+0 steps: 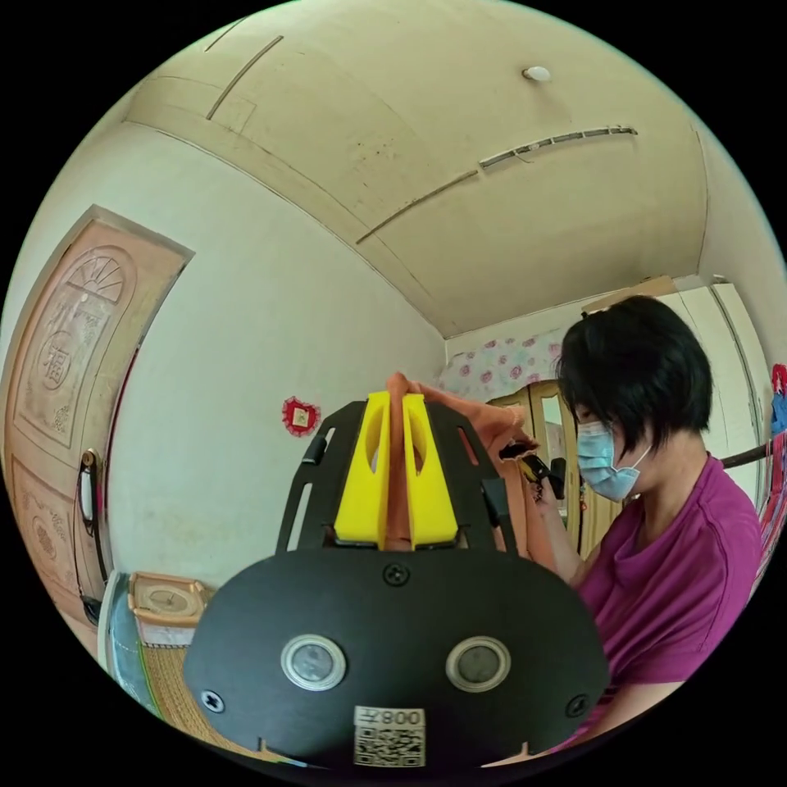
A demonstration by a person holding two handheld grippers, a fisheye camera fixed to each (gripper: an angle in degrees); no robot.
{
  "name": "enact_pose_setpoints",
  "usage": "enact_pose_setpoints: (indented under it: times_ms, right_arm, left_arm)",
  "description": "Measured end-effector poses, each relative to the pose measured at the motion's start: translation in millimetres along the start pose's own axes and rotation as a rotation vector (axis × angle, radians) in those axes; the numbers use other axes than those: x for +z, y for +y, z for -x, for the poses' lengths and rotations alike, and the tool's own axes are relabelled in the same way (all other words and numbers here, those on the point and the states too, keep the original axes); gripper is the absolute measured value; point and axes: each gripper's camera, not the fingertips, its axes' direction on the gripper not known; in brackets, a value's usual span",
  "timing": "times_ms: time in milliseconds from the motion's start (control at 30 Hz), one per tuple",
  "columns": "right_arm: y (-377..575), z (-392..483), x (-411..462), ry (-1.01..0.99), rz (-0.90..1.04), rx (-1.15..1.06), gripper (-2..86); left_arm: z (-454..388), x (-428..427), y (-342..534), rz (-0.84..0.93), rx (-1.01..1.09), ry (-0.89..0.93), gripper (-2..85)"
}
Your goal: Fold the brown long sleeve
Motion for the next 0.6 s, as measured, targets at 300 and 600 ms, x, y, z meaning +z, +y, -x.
enact_pose_setpoints:
  times_ms: [300, 600]
  right_arm:
    - [82.1, -258.3, 276.5, 0.175, 0.408, 0.316, 1.8]
    - [372.3, -465.2, 480.9, 0.302, 0.933, 0.722, 2.9]
  left_arm:
    - [229.8, 165.3, 142.8, 0.352, -0.281, -0.275, 4.6]
    - [436.6, 216.8, 478.0, 0.901, -0.832, -0.469, 7.4]
